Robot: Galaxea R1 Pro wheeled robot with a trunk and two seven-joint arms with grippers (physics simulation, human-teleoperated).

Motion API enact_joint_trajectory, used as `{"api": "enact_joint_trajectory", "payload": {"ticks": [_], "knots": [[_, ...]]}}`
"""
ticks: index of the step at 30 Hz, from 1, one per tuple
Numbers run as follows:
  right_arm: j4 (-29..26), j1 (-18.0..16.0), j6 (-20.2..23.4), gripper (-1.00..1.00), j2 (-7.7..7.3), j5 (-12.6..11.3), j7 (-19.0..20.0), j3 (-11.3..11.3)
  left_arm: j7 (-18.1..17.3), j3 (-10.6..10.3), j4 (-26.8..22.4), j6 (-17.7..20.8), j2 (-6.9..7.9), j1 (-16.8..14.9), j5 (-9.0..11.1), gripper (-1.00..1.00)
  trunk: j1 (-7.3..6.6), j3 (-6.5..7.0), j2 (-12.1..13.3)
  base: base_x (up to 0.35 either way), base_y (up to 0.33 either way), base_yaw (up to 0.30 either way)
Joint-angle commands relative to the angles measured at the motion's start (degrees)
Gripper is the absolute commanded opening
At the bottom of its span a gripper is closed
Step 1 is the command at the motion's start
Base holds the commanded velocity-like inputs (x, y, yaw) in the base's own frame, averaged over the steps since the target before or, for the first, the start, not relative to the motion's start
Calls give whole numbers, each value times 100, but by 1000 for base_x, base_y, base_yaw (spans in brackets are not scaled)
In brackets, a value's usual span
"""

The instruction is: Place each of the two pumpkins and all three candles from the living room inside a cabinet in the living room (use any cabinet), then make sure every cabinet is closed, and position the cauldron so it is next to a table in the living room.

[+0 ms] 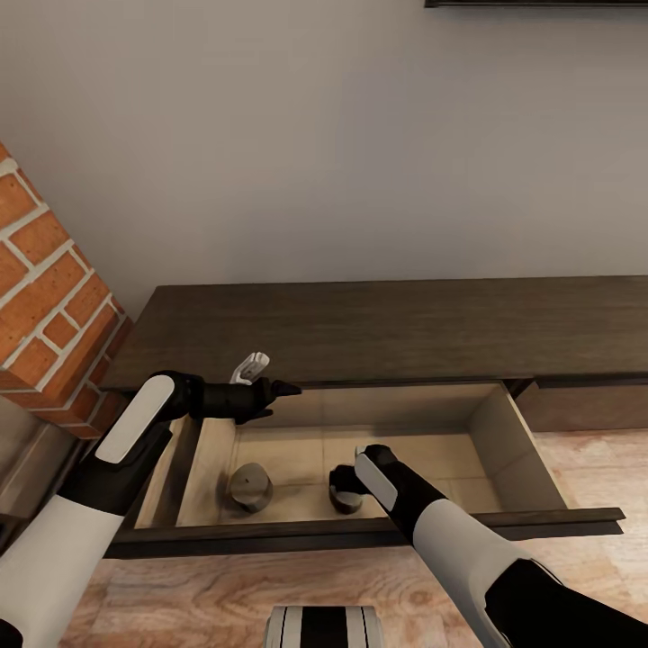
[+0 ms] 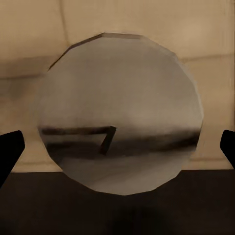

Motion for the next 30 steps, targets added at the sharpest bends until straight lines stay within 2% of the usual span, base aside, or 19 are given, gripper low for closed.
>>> {"api": "enact_joint_trajectory", "payload": {"ticks": [1,4,5,7,9,11,12,13,14,18,21,23,25,26,27,28,30], "knots": [[-156,-2,3,100,-27,11,61,-8,0,0,-4,0,7,3,4,100,0,0,0,0,0,0],[-688,-4,56,100,-57,13,303,-28,6,0,-4,0,14,2,-10,100,0,0,0,0,0,0],[-1096,-4,151,100,-82,-1,443,-35,8,0,-3,0,19,1,-18,100,0,0,0,0,0,0],[-1319,-2,295,100,-142,-11,495,-41,8,0,-6,0,22,0,-22,100,0,0,0,0,0,0],[-1564,-2,698,100,-330,-21,579,-90,8,0,-5,0,30,2,-27,100,0,0,0,0,0,0],[-1789,1,1022,100,-523,-79,741,-278,8,0,-6,0,32,5,-29,100,0,0,0,0,0,0],[-2079,10,1422,100,-854,-306,1018,-601,10,0,-2,0,33,7,-32,100,0,0,0,0,0,0],[-2125,12,1486,100,-916,-354,1063,-639,11,0,-3,0,33,7,-33,100,0,0,0,0,0,0],[-2225,16,1617,100,-1064,-483,1160,-715,11,-1,-1,0,33,8,-33,100,0,0,0,0,0,0],[-2321,14,1753,100,-1295,-681,1251,-792,16,0,0,0,33,9,-41,100,0,0,0,0,0,0],[-2343,14,1919,100,-1410,-711,1267,-844,19,-4,1,-4,33,9,-42,100,0,0,0,0,0,0],[-2355,14,2106,100,-1501,-717,1269,-993,23,-7,1,-7,33,9,-43,100,0,0,0,0,0,0],[-2521,14,2238,100,-1698,-735,1270,-1297,24,-8,1,-8,33,9,-45,100,0,0,0,0,0,0],[-2566,14,2249,100,-1739,-739,1270,-1329,25,-8,1,-8,30,9,-46,100,0,0,0,0,0,0],[-2652,14,2265,100,-1841,-744,1273,-1376,25,-9,1,-9,28,9,-45,100,0,0,0,0,0,0],[-2729,14,2276,100,-1960,-764,1275,-1406,25,-7,1,-9,29,9,-41,100,0,0,0,0,0,0],[-2899,14,2288,100,-2276,-993,1276,-1440,30,10,-2,-7,46,9,-25,100,0,0,0,0,0,0]]}}
